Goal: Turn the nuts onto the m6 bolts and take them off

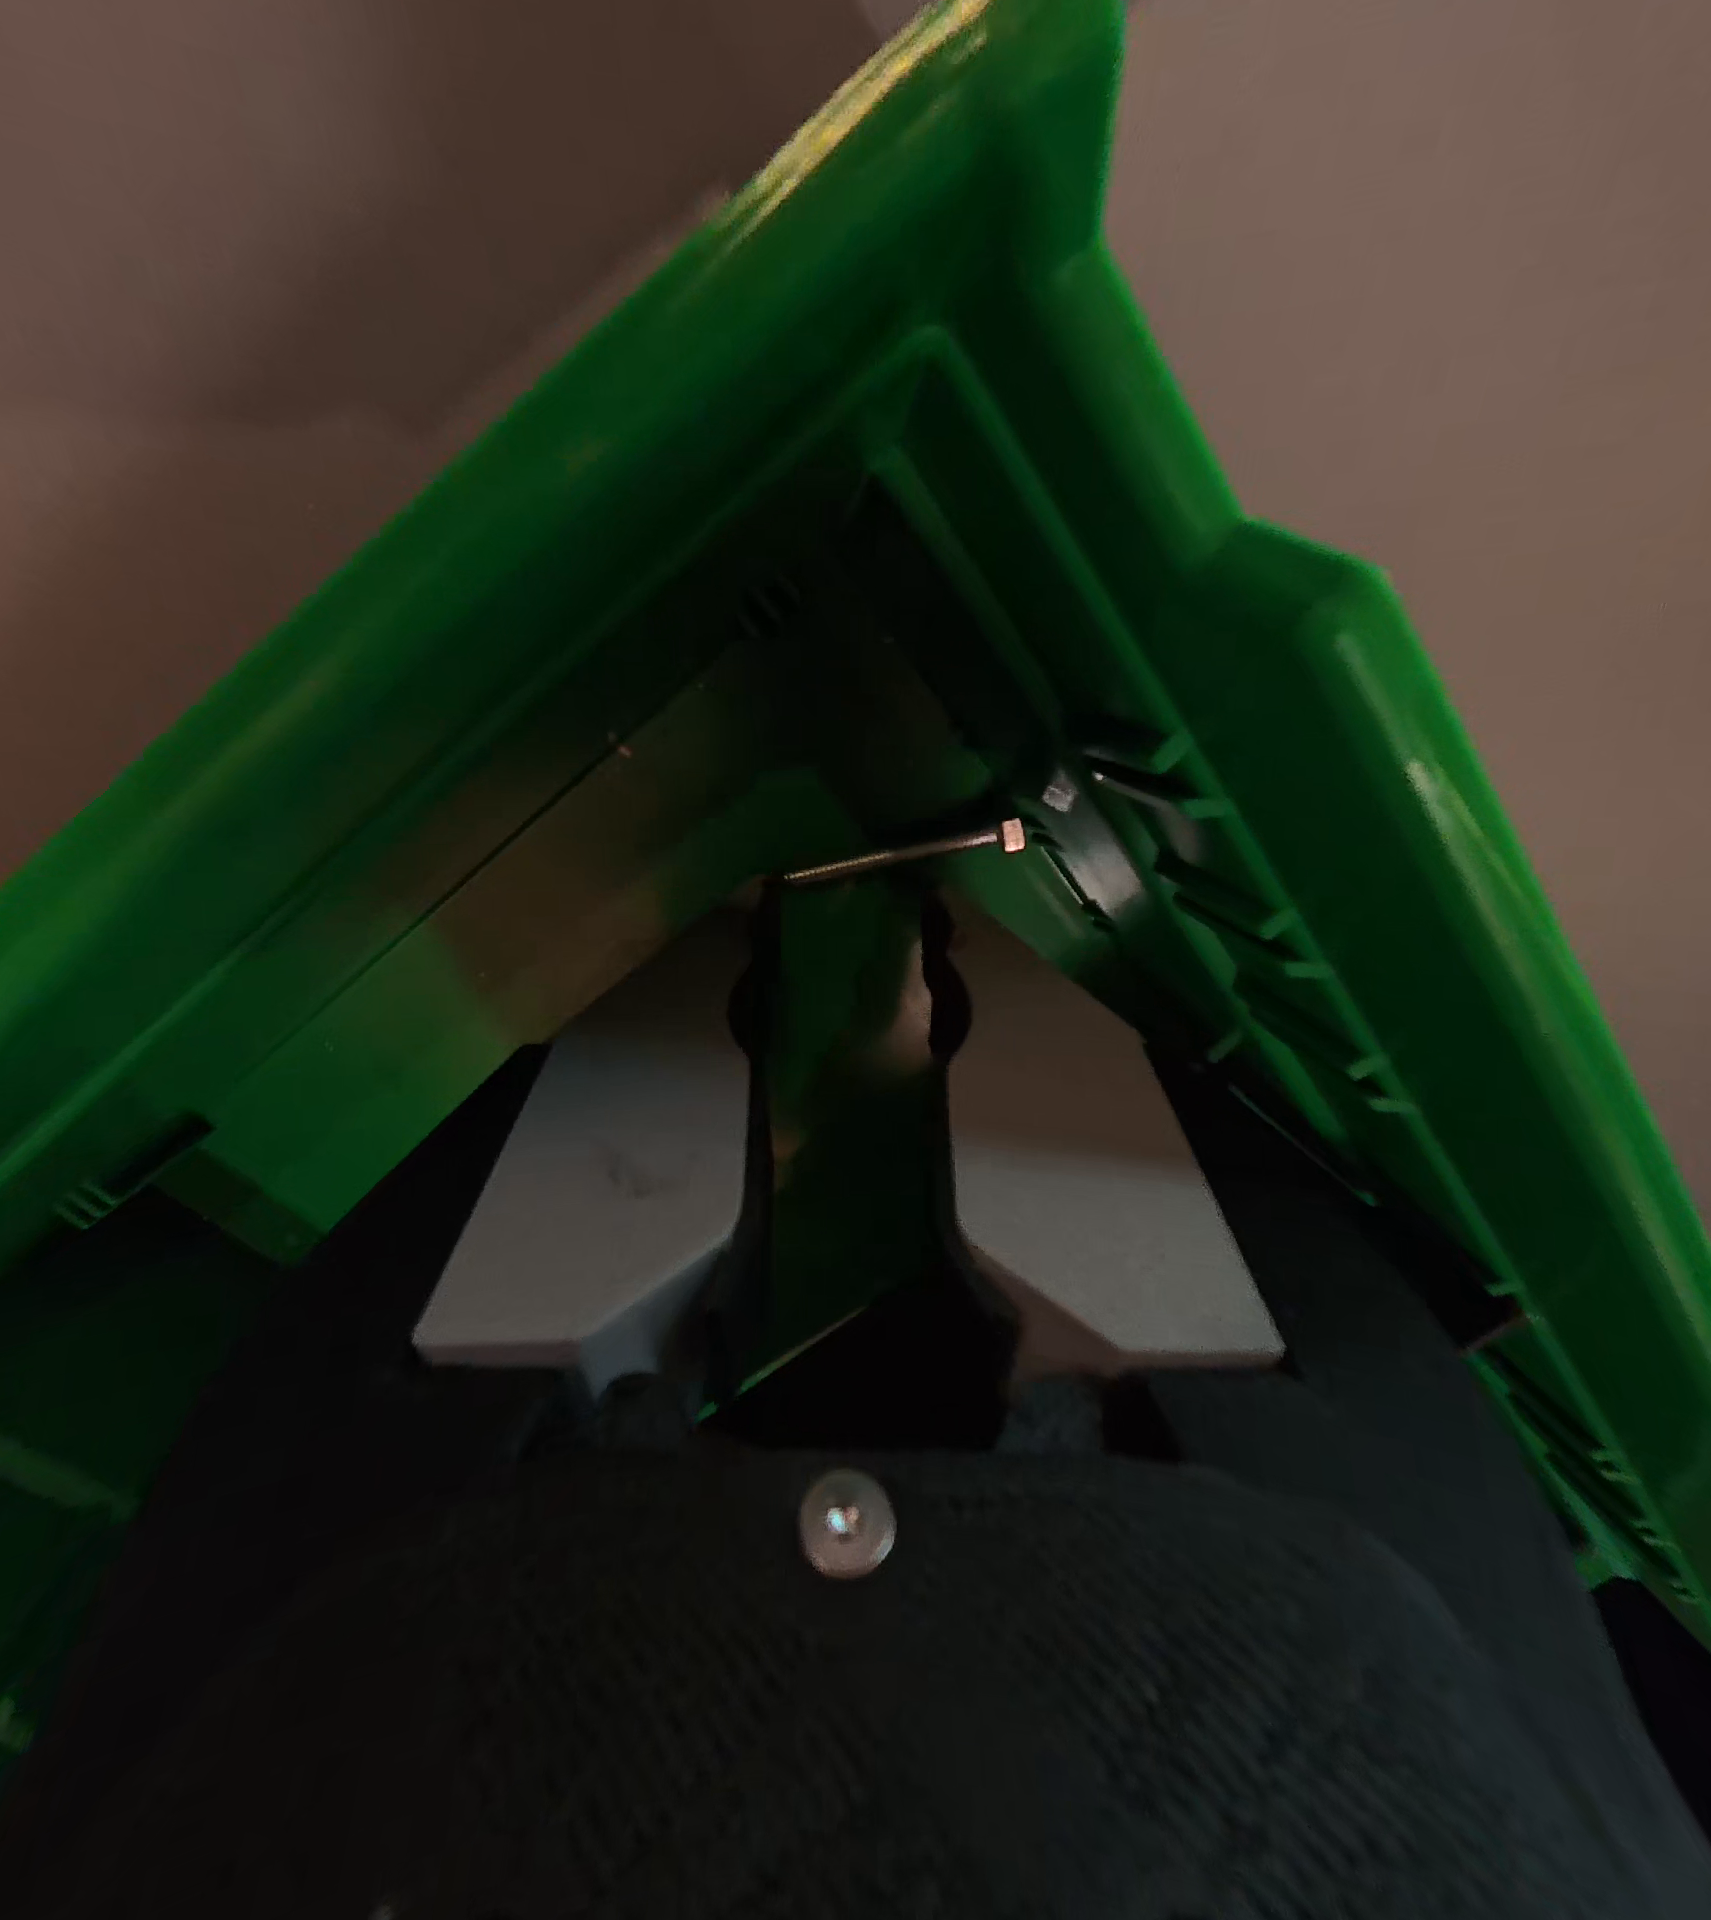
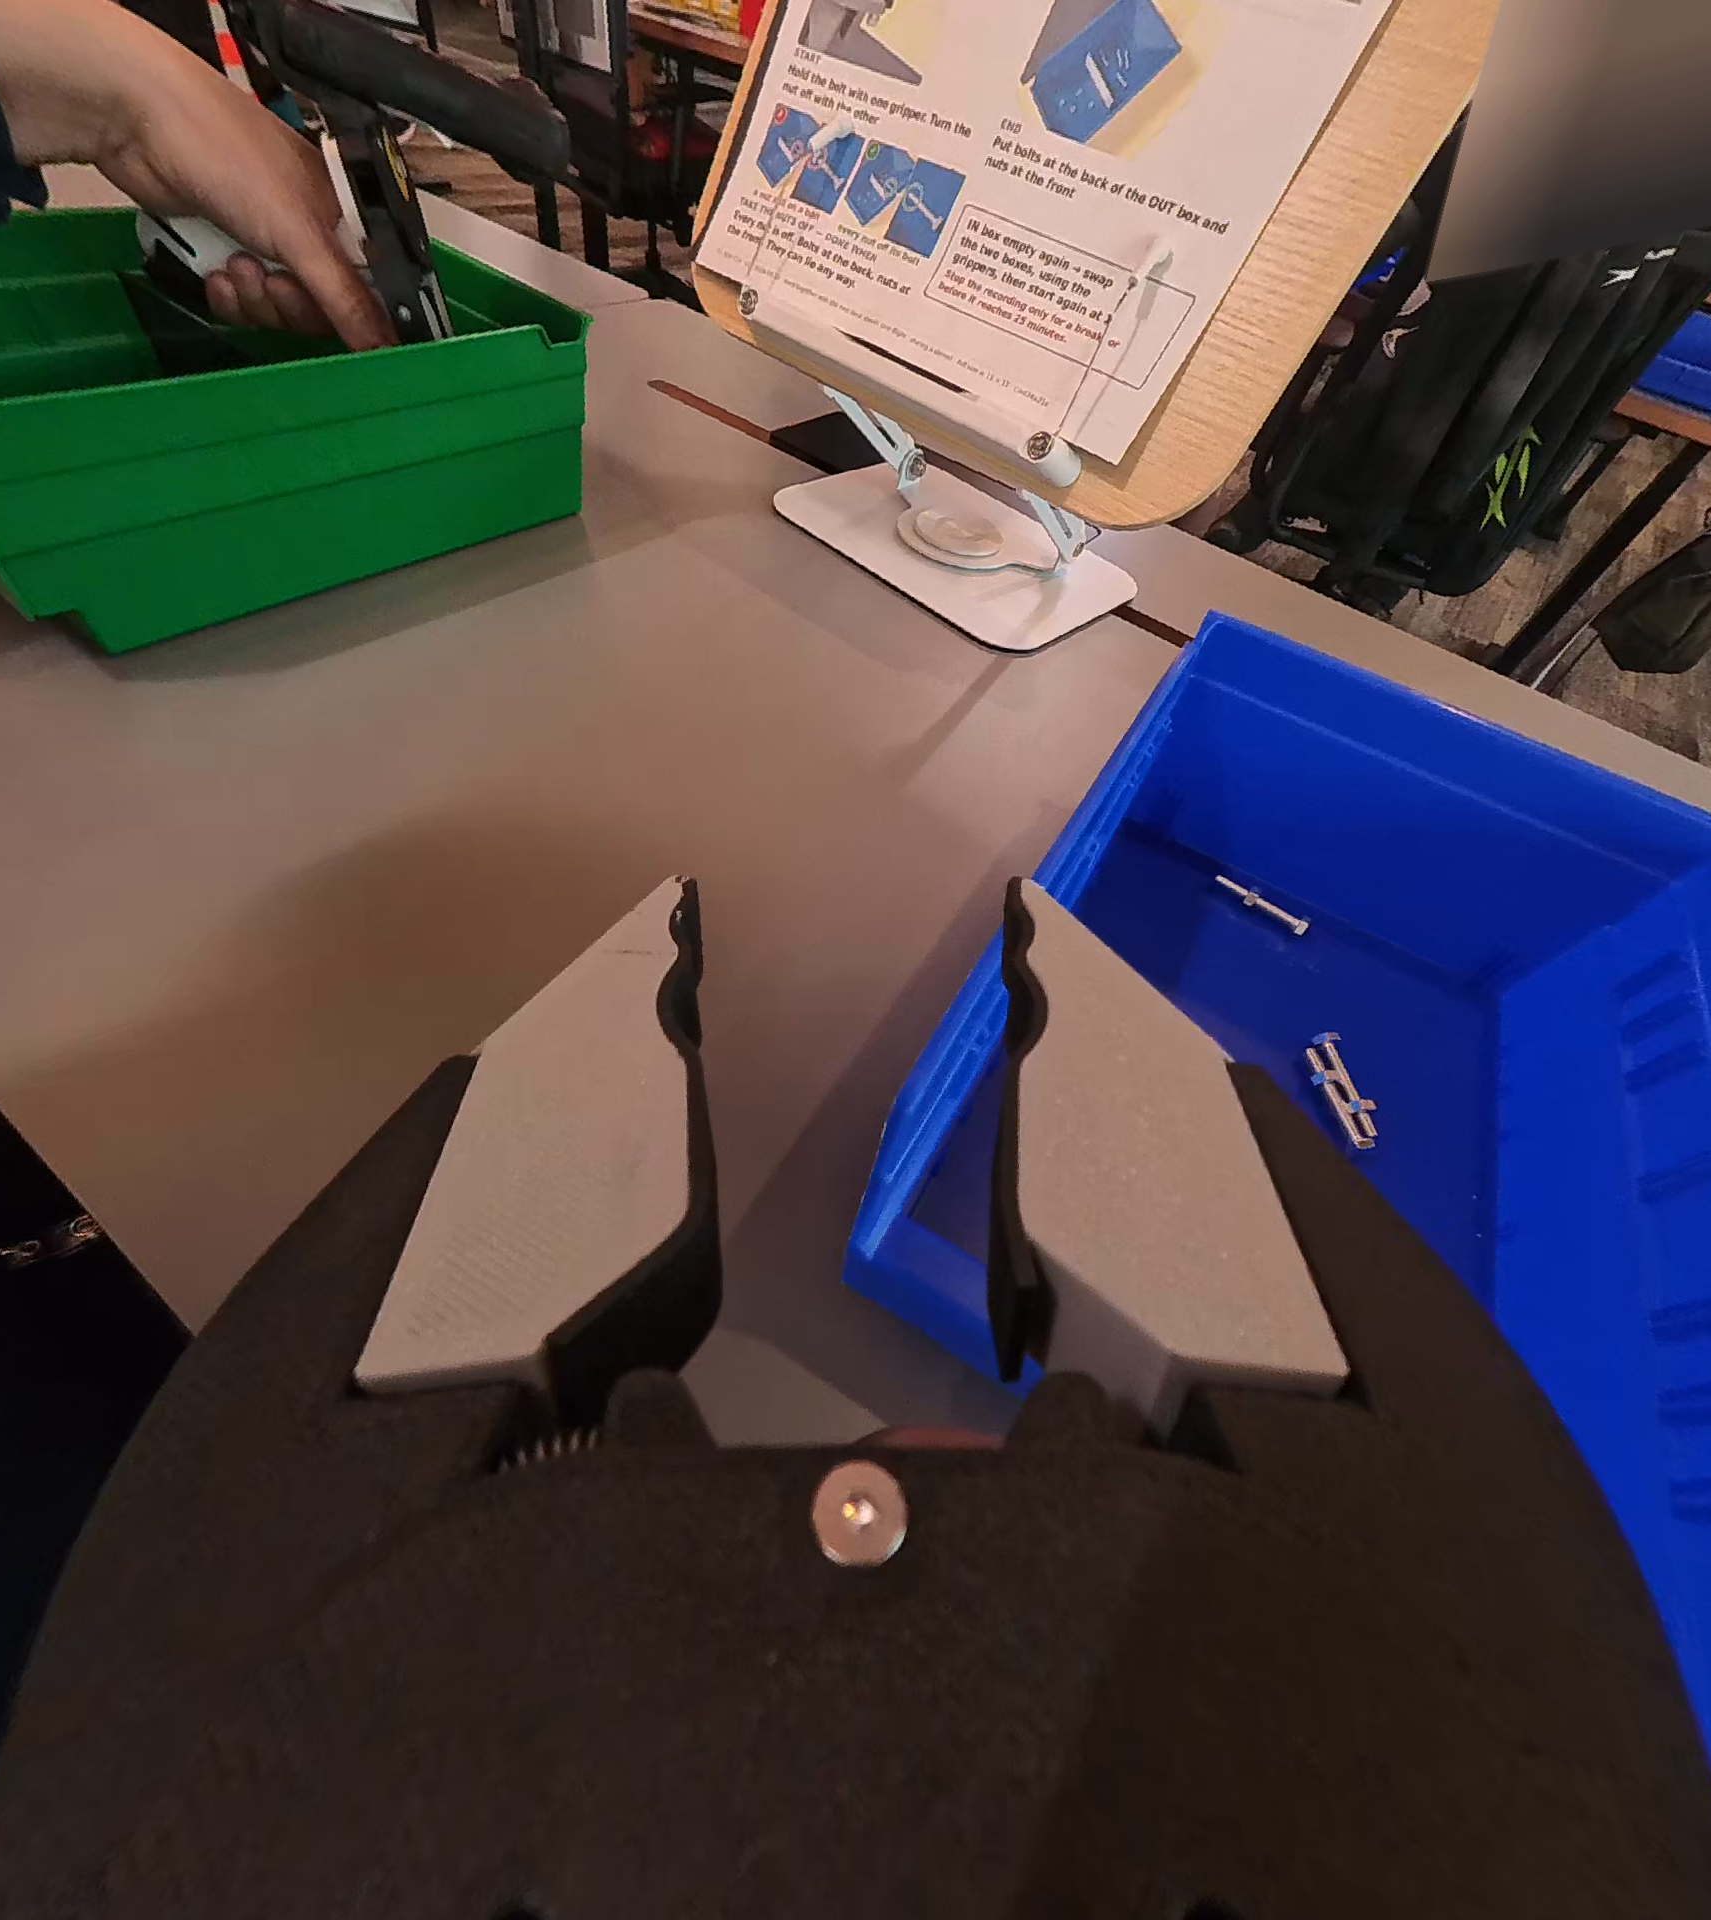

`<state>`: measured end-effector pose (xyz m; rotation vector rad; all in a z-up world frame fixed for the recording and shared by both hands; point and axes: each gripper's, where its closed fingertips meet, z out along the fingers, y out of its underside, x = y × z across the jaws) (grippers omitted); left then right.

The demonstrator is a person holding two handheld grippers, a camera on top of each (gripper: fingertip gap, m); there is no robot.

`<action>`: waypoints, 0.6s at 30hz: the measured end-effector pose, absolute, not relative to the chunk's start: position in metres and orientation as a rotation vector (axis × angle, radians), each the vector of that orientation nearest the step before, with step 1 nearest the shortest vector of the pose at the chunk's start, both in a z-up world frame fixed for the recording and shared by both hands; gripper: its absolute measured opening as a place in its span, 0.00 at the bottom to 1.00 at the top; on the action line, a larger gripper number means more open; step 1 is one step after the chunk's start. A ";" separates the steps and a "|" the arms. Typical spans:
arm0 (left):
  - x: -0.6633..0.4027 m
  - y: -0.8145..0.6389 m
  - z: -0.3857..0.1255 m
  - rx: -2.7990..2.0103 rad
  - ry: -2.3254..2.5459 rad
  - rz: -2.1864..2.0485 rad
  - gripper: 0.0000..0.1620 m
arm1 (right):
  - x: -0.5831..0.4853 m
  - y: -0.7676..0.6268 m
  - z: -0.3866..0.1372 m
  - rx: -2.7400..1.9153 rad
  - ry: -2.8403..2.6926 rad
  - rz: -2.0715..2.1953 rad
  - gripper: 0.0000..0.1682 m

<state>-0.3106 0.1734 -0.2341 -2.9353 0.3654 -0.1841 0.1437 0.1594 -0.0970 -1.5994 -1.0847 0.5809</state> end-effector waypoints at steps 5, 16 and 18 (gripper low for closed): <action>-0.312 0.174 -0.234 -2.927 0.360 -0.204 0.16 | 0.144 0.159 -0.098 -1.602 -1.087 0.578 0.33; -0.307 0.176 -0.227 -2.902 0.372 -0.244 0.25 | 0.143 0.158 -0.096 -1.601 -1.095 0.567 0.33; -0.304 0.174 -0.228 -2.913 0.381 -0.248 0.25 | 0.143 0.158 -0.096 -1.602 -1.096 0.567 0.33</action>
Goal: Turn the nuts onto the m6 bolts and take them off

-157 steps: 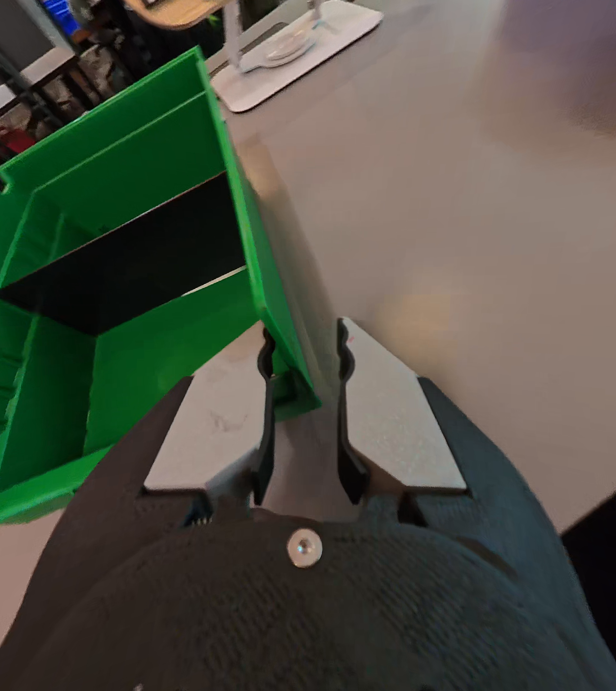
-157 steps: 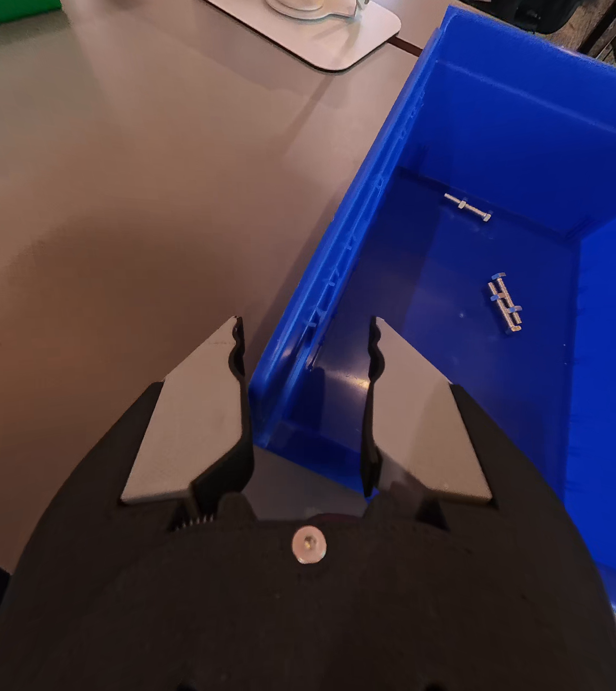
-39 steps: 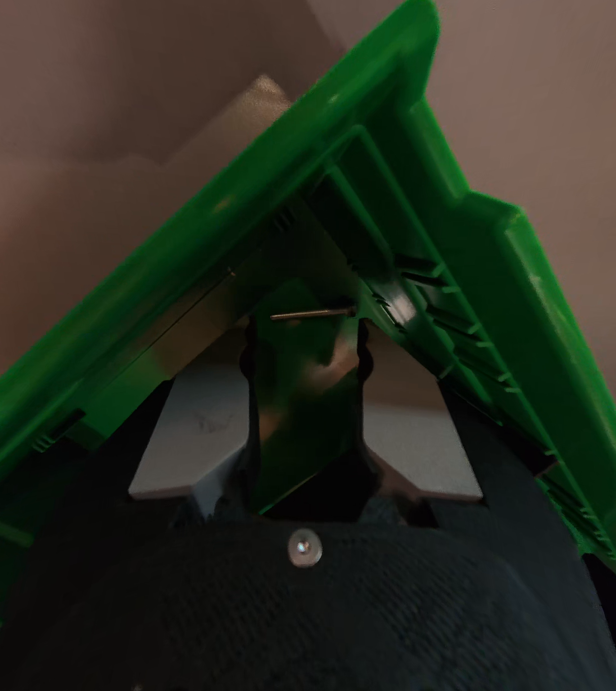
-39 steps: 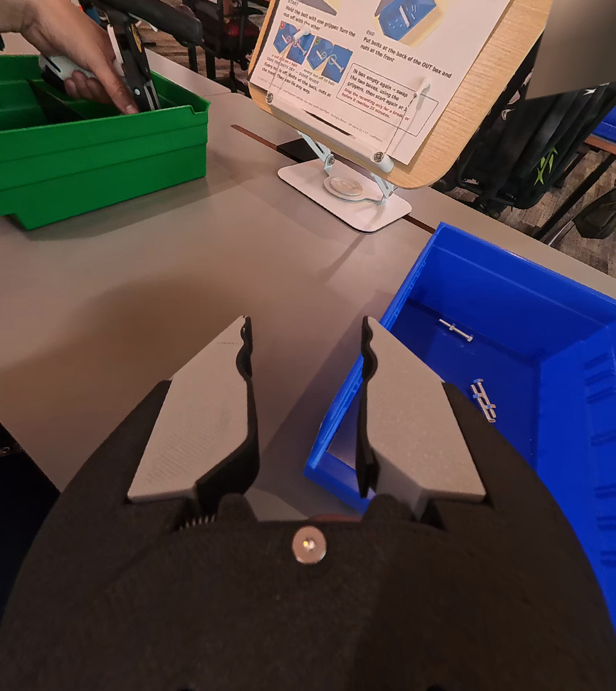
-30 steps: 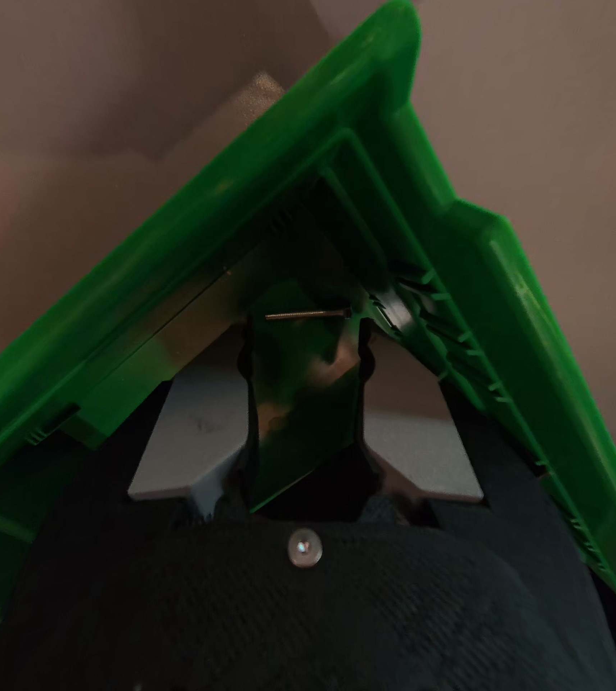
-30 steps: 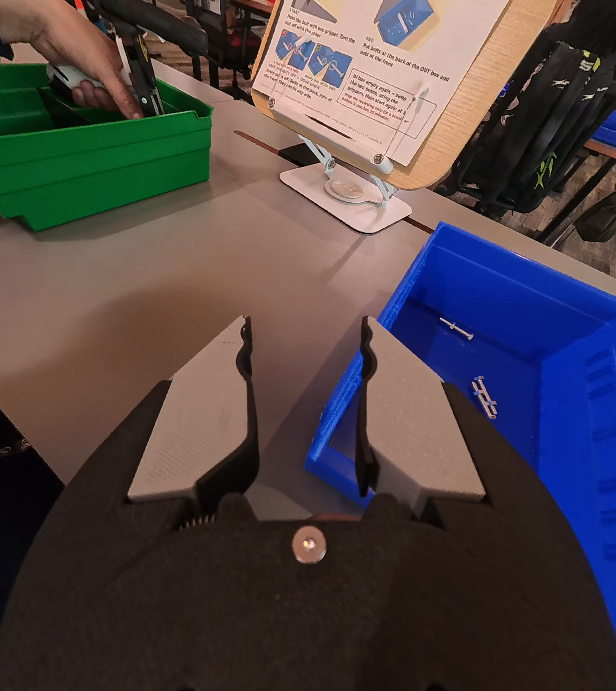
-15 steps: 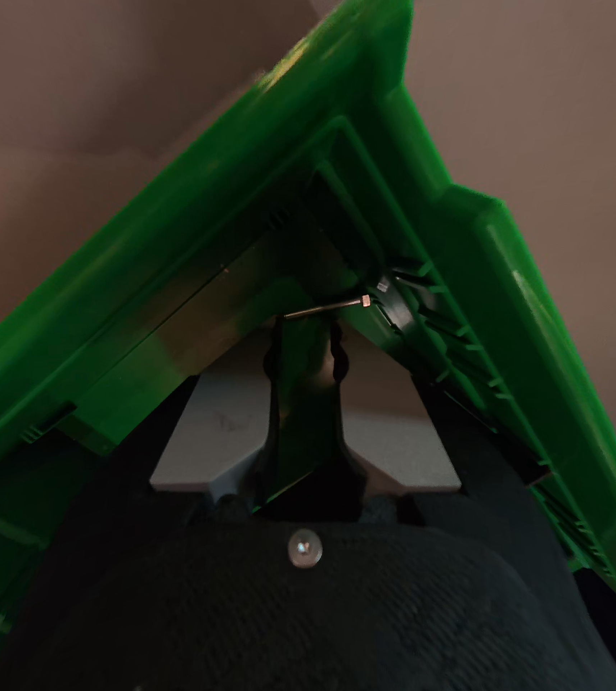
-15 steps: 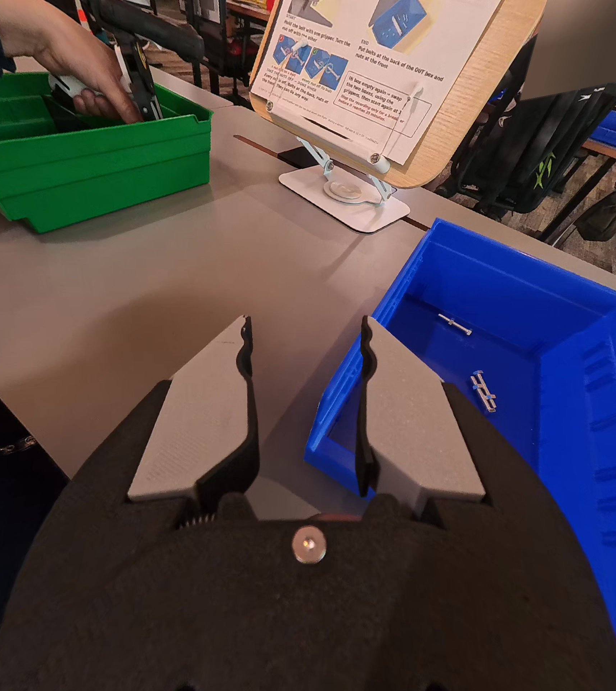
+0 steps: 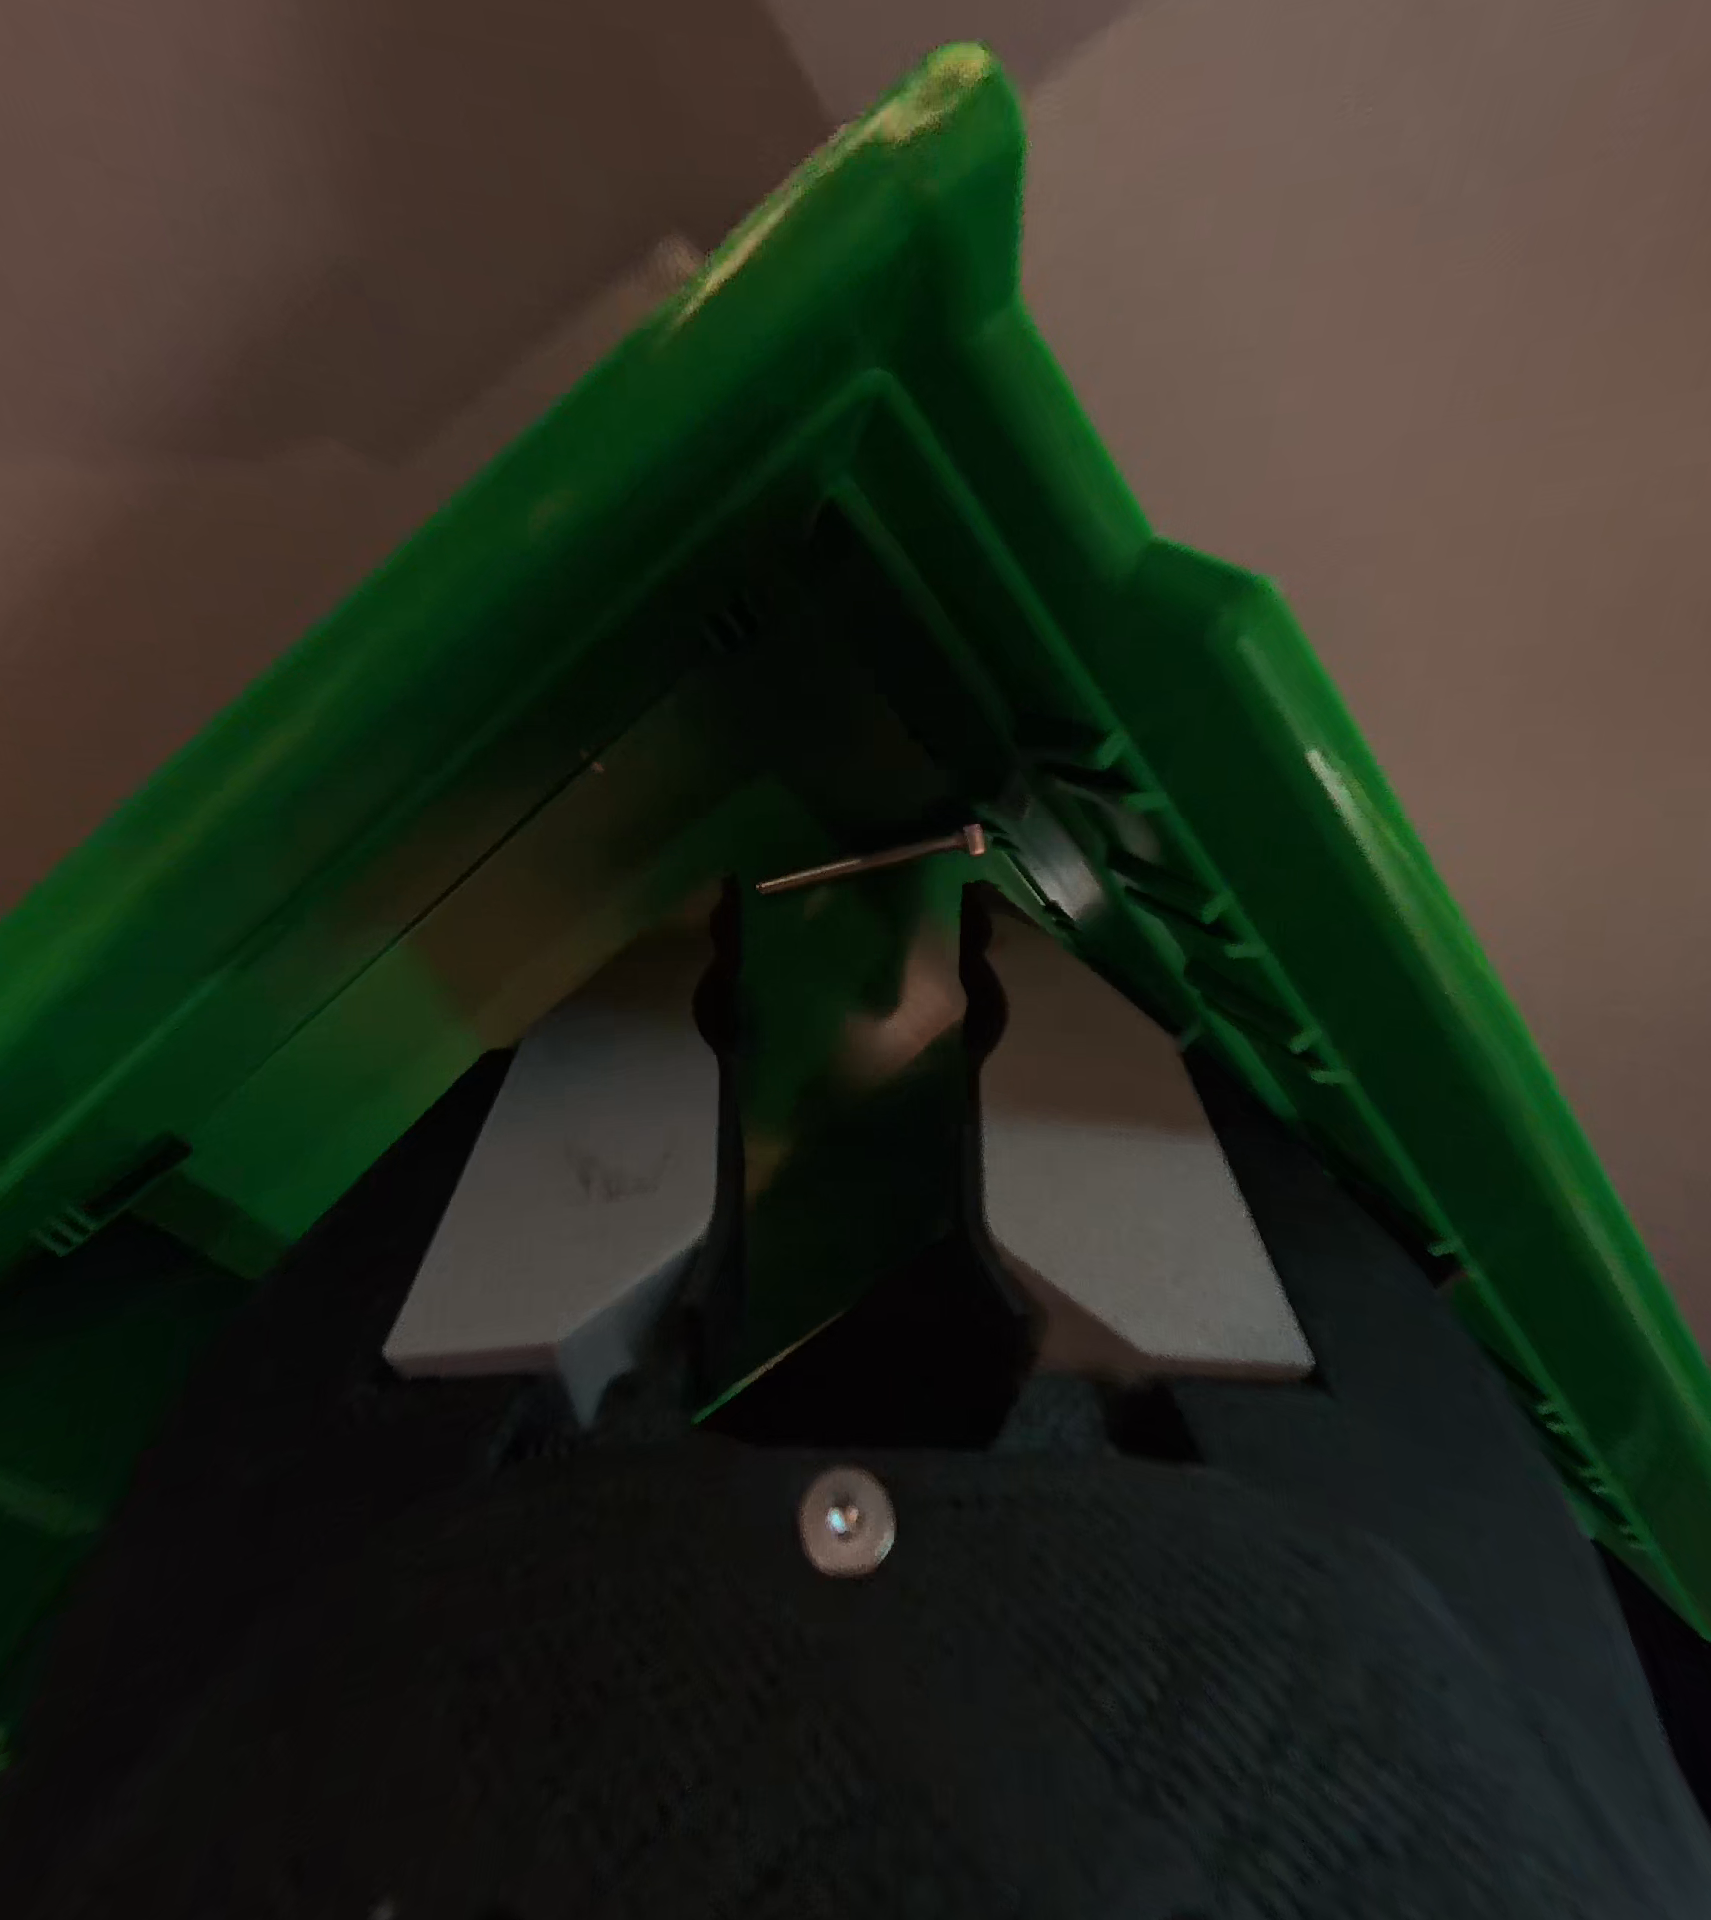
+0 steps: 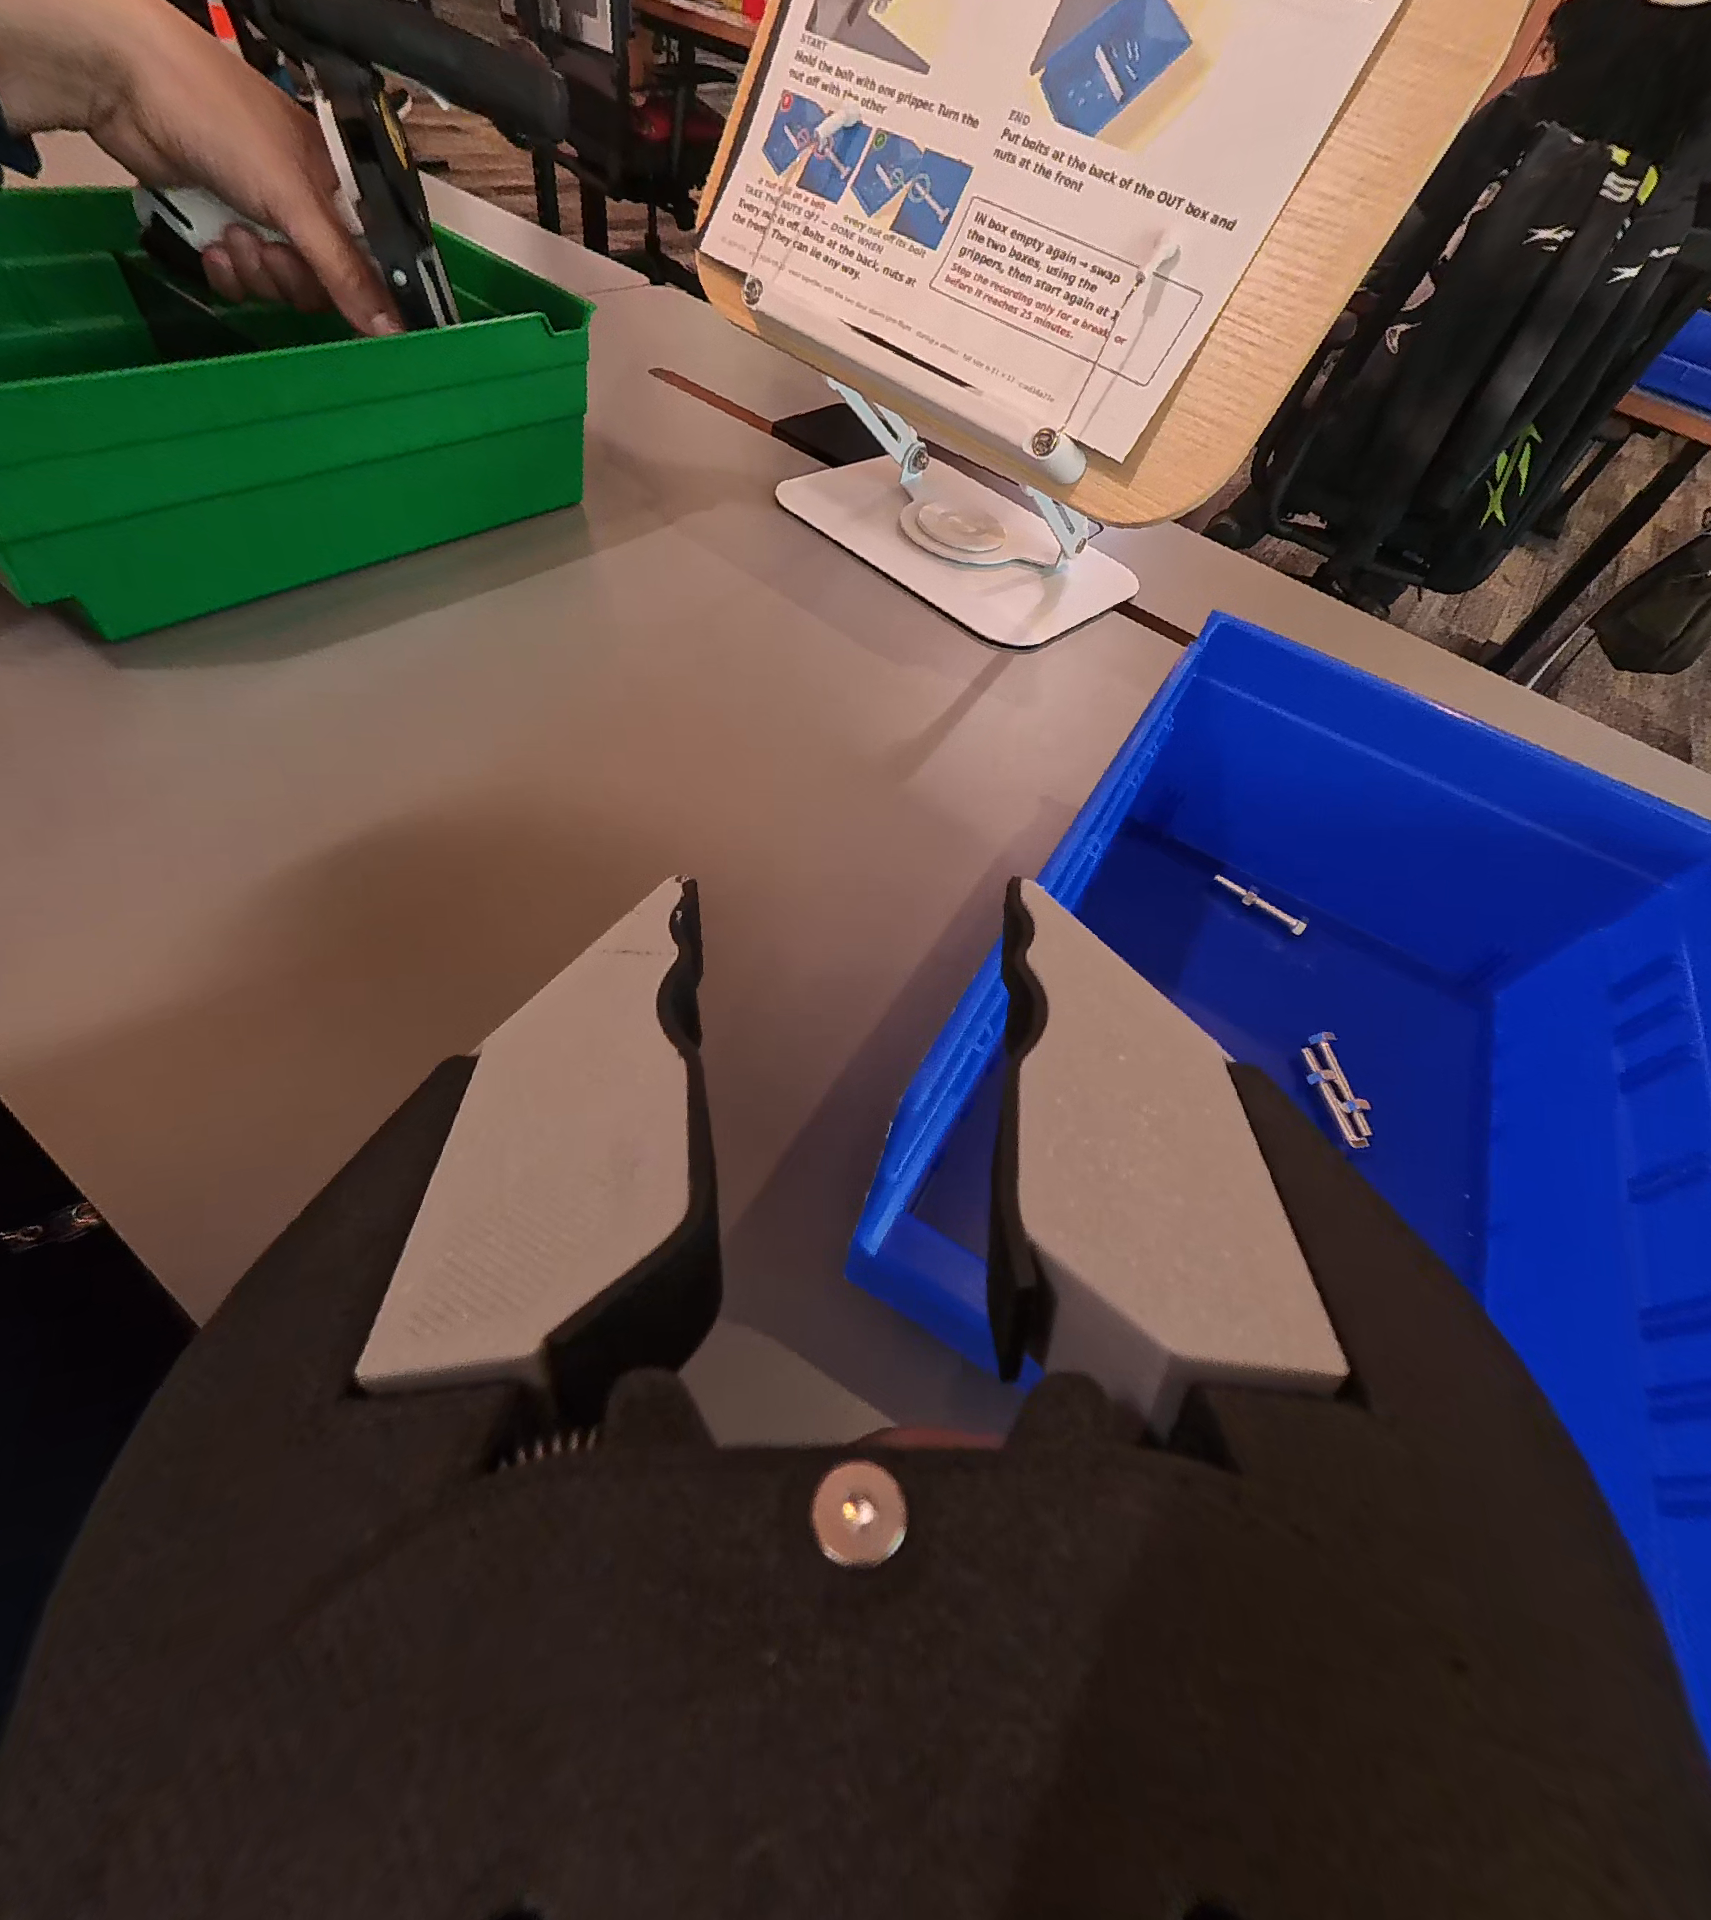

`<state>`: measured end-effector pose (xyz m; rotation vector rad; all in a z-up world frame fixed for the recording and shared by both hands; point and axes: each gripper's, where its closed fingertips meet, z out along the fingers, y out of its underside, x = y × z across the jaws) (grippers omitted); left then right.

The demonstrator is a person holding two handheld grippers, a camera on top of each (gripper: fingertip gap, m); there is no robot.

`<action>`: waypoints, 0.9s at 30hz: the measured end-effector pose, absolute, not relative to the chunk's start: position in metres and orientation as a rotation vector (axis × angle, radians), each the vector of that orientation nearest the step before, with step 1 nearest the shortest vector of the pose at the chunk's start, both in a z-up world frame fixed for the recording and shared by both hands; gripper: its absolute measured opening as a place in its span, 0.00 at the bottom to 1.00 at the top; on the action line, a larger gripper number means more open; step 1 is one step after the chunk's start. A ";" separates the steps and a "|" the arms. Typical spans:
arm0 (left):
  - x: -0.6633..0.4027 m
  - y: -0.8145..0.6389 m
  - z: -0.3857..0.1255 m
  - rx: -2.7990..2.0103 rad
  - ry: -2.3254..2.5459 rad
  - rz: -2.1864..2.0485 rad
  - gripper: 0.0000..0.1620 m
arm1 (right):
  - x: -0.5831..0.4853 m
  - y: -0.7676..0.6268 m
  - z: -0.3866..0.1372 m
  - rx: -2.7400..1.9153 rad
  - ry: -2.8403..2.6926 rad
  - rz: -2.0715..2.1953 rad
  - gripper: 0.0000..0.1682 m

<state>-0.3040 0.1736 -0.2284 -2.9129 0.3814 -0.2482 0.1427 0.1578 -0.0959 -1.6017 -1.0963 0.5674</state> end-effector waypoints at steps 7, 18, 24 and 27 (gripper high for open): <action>-0.299 0.170 -0.232 -2.931 0.396 -0.247 0.27 | 0.144 0.157 -0.094 -1.596 -1.092 0.569 0.33; -0.311 0.156 -0.215 -2.690 1.366 0.022 0.29 | 0.151 0.158 -0.099 -1.622 -1.088 0.556 0.33; -0.311 0.175 -0.221 -2.491 1.554 0.062 0.19 | 0.155 0.157 -0.097 -1.630 -1.075 0.560 0.33; -0.314 0.179 -0.228 -2.484 1.548 0.062 0.15 | 0.156 0.158 -0.098 -1.637 -1.076 0.557 0.33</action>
